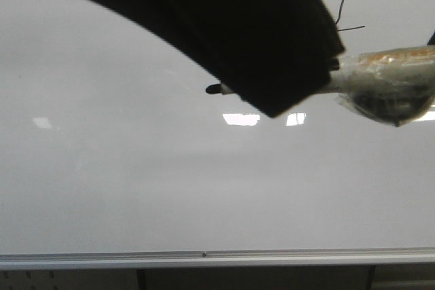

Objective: Write number 2 on whiteboard

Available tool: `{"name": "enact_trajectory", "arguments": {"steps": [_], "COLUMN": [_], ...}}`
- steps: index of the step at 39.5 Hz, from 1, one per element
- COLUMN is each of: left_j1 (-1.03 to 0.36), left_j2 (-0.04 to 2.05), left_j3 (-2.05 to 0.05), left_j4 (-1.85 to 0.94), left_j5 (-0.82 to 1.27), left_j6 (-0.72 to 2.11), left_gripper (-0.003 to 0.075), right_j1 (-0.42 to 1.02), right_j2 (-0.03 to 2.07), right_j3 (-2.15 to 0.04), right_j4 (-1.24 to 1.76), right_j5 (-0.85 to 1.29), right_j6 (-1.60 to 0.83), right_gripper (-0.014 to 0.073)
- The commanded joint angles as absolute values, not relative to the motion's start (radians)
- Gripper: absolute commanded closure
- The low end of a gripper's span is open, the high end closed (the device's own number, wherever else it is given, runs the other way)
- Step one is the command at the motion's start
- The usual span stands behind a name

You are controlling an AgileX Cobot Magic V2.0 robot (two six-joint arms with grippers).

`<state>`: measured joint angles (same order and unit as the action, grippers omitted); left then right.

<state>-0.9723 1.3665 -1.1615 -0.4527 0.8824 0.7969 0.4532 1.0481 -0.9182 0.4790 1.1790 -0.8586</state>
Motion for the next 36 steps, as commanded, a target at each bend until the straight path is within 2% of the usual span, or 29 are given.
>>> {"name": "enact_trajectory", "arguments": {"steps": [1,8,18,23,25,32,36], "left_j1": [-0.979,-0.979,-0.979,-0.979,-0.979,-0.979,-0.979], "left_j2": [1.371,1.398,1.405,1.405,1.405,1.405,1.405], "left_j3": [-1.200,-1.200,-1.200,-1.200,-1.200,-1.200,-1.200], "left_j4": [-0.487,-0.491,-0.498,-0.500,-0.500,-0.500,-0.500], "left_j5": [0.837,0.828,0.810,0.808,0.808,0.808,0.810], "left_j6": [0.796,0.796,0.796,0.796,0.796,0.787,0.783], "left_gripper": [0.0174,0.0200,0.0464,0.0556,0.0585,0.0628,0.0628], "right_j1": [0.452,0.452,0.452,0.452,0.452,0.452,0.450], "right_j2": [1.029,1.029,1.029,1.029,1.029,1.029,1.029], "right_j3": [-0.950,-0.950,-0.950,-0.950,-0.950,-0.950,-0.950], "right_j4": [0.524,0.524,0.524,0.524,0.524,0.524,0.524], "right_j5": [1.168,1.168,1.182,1.187,1.188,1.187,1.187], "right_j6": [-0.872,-0.872,-0.872,-0.872,-0.872,-0.872,-0.871], "right_gripper": [0.0530,0.0530,0.0530,0.0510,0.0473,0.0258,0.0230]}}
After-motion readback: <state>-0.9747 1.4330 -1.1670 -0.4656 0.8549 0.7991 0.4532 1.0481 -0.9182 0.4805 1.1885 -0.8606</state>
